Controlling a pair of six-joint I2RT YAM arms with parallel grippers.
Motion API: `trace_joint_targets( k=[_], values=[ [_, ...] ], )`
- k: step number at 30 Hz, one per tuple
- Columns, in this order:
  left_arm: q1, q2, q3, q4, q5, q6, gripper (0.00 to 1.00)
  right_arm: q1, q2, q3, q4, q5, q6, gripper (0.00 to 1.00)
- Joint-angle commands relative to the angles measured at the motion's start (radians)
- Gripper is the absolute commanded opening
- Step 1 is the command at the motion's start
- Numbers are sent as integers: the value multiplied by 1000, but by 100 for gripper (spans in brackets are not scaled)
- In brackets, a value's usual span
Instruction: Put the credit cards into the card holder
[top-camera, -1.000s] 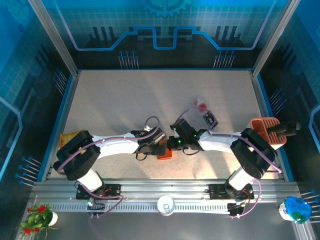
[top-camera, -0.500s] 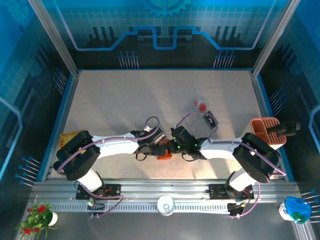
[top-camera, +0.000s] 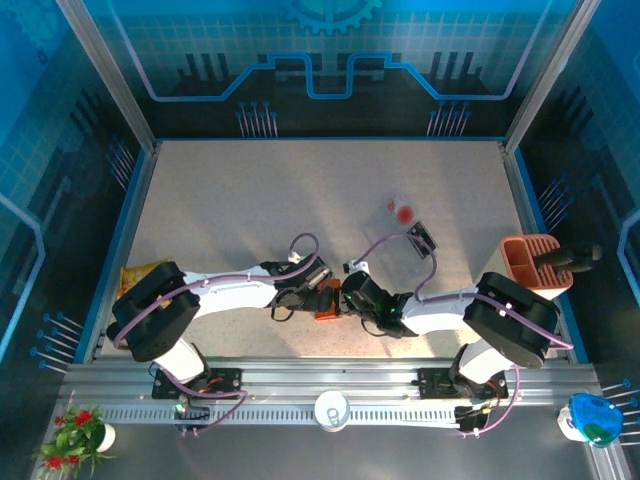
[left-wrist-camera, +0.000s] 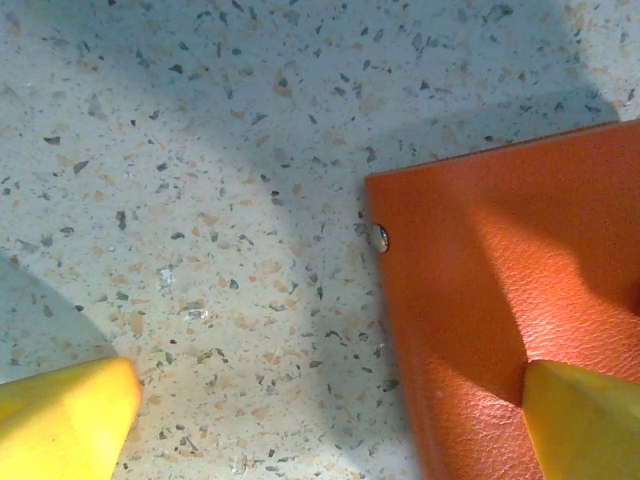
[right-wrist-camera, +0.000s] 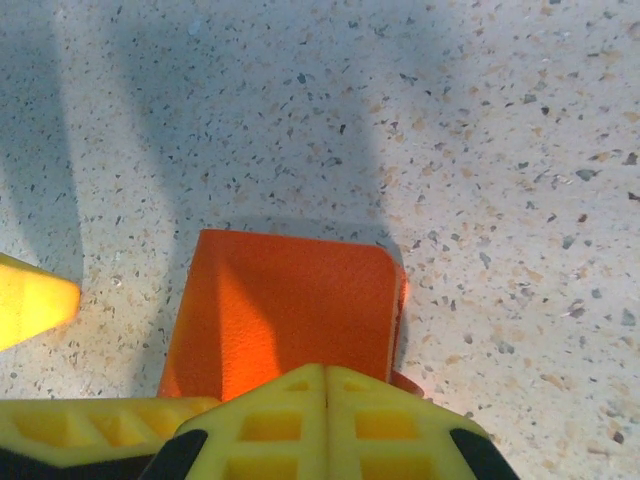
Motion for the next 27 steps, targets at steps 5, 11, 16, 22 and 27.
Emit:
trace_joint_targets(
  k=[5,11,16,22,27],
  values=[
    [-4,50,-57,-63,-8,-27,99,140,54,-102,-186,-131,-22,0],
    [-4,48,-64,-62,-8,-34,99,174,100,-139,-115,-107,-13,0],
    [-4,48,-68,-57,-5,-41,99,182,183,-143,-54,-120,7,0],
    [-5,41,-70,-61,-8,-44,99,180,178,-138,-48,-123,46,0],
    [-5,42,-73,-56,-9,-43,99,166,134,-88,-121,-134,30,0]
  ],
)
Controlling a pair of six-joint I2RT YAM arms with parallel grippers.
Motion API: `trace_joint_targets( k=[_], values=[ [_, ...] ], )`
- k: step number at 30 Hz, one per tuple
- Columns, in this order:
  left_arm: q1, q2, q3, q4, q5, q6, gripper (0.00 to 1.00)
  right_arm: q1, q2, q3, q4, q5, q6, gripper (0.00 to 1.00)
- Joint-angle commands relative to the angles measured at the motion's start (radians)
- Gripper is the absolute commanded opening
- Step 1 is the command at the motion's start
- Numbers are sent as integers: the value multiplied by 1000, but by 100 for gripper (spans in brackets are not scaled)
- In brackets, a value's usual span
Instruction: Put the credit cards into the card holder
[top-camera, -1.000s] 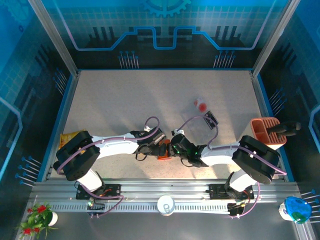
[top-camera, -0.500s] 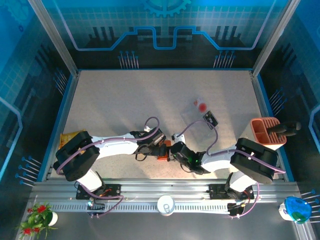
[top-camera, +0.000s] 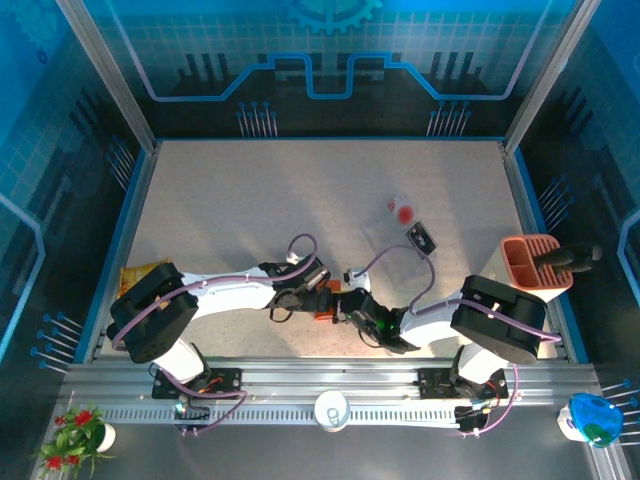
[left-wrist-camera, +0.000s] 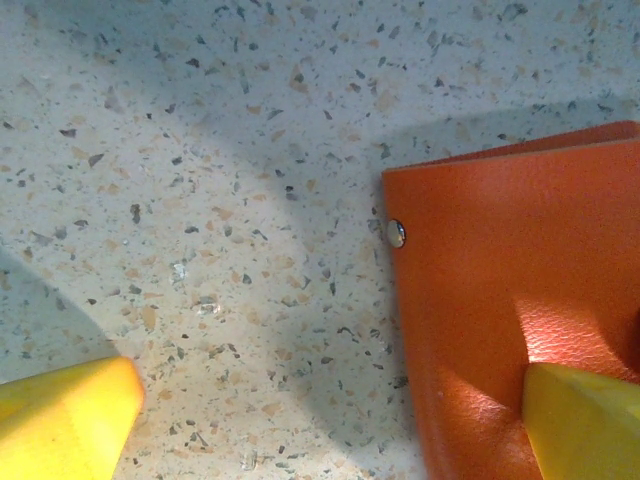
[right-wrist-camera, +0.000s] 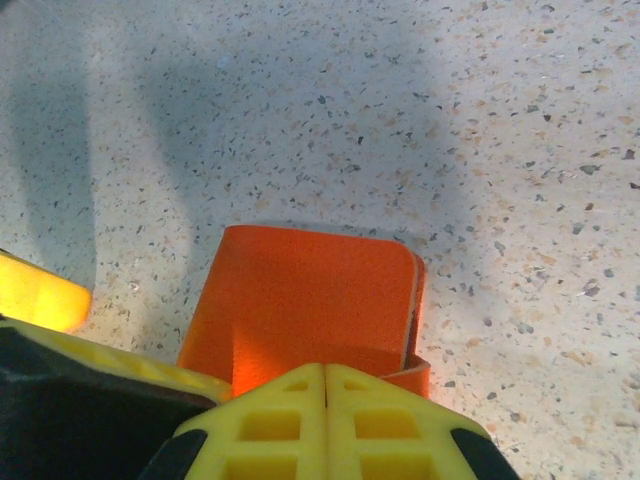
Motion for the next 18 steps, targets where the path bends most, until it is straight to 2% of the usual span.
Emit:
trace_joint_targets(
  k=[1,6,18],
  values=[
    [-3,54,-56,-62,-6,-33,99,56,67,-3,-337,-309,0,0],
    [-4,59,-60,-57,-5,-33,99,33,41,32,-363,-332,-14,0],
    [-3,67,-63,-44,-10,-35,99,-8,31,47,-349,-387,-1,9]
  ],
)
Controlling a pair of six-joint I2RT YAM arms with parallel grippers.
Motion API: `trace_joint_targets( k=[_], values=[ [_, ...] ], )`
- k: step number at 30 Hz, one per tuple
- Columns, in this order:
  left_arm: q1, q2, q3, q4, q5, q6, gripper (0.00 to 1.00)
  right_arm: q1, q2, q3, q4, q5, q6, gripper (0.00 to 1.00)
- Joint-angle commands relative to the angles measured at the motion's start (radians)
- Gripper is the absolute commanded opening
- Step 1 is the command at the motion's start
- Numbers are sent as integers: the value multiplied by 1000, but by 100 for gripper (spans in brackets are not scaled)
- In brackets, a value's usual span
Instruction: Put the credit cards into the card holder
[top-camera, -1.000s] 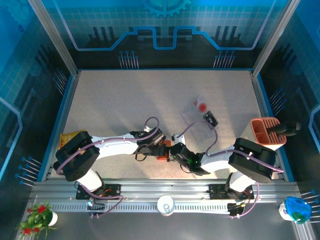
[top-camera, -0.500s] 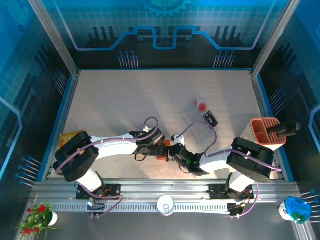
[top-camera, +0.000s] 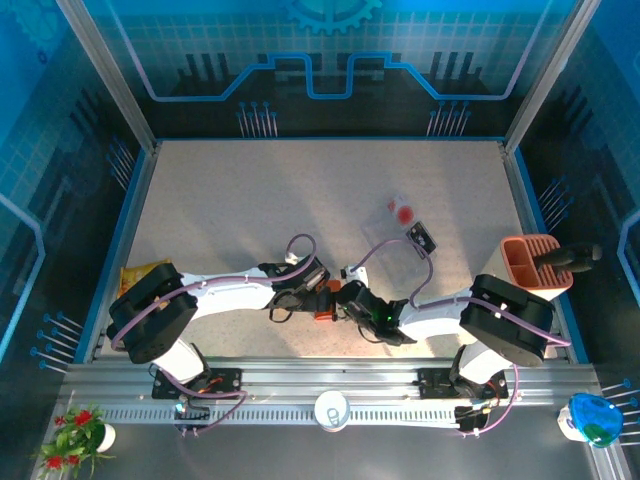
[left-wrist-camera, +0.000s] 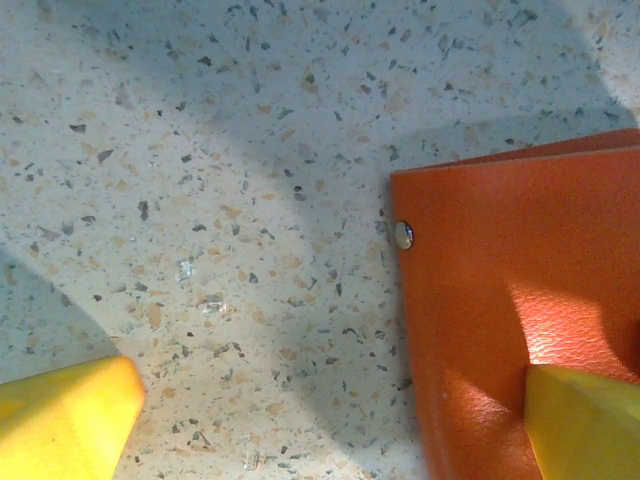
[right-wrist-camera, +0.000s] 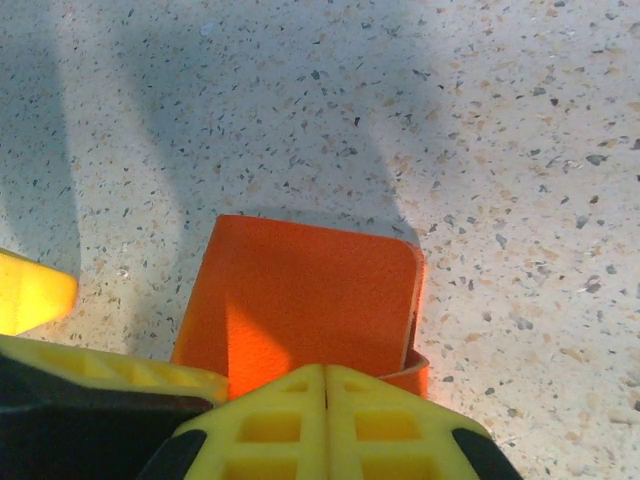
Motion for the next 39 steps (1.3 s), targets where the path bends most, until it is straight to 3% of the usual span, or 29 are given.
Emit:
trace_joint_targets(
  k=[1,7,12,19,25,32,39],
  values=[
    [-4,71,-56,-50,-6,-16,99,24,64,-21,-171,-313,2,11],
    [-4,80,-53,-41,-26,-6,99,-34,6,1,-176,-375,1,27],
    [-2,74,-44,-29,-58,41,99,-117,-131,25,-253,-411,-18,44],
    [29,44,17,-60,-102,140,99,-266,-408,49,-473,-398,-78,53],
    [80,-30,74,-74,-90,213,99,-419,-558,52,-631,-412,-130,63],
    [108,-135,149,-107,-47,251,99,-540,-579,23,-719,-419,-154,77],
    [115,-225,146,-120,-18,215,99,-615,-545,-24,-695,-427,-167,82]
  ],
)
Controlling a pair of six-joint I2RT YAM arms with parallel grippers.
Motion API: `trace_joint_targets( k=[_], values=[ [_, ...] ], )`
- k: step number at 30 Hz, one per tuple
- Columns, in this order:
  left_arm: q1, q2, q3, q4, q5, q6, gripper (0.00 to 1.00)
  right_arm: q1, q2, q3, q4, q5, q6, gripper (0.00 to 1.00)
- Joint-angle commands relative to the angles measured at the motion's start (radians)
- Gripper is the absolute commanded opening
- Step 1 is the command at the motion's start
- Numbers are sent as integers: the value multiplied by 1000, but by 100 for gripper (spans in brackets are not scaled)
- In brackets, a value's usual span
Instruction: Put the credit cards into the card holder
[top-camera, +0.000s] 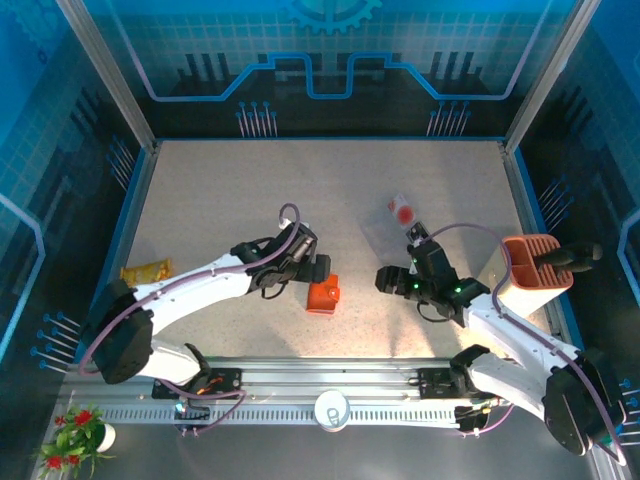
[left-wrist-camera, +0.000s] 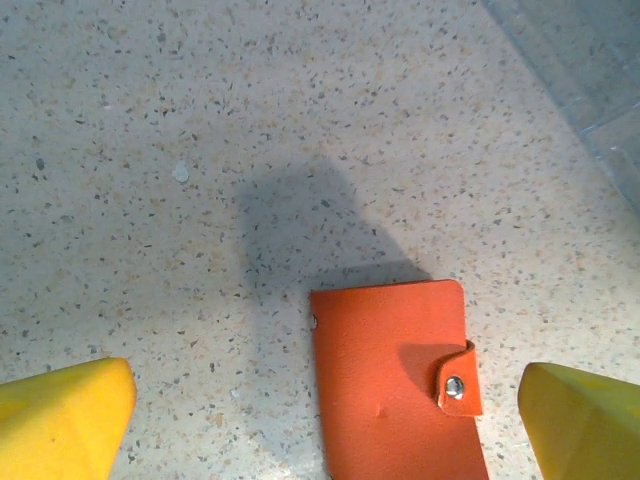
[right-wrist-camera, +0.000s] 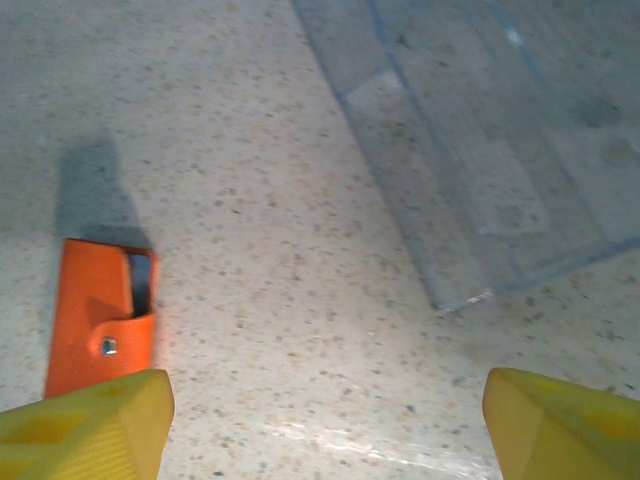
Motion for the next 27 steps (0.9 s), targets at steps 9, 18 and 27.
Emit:
trace_joint_targets(
  k=[9,18,27],
  values=[
    [21,-103,-66,-44,10,-57,99,-64,145,8,111,-66,-47,83],
    [35,-162,-129,-44,10,-87,99,-74,320,124,175,-90,-78,83],
    [40,-194,-164,-47,6,-105,99,-78,543,321,200,-106,-134,82]
  ],
)
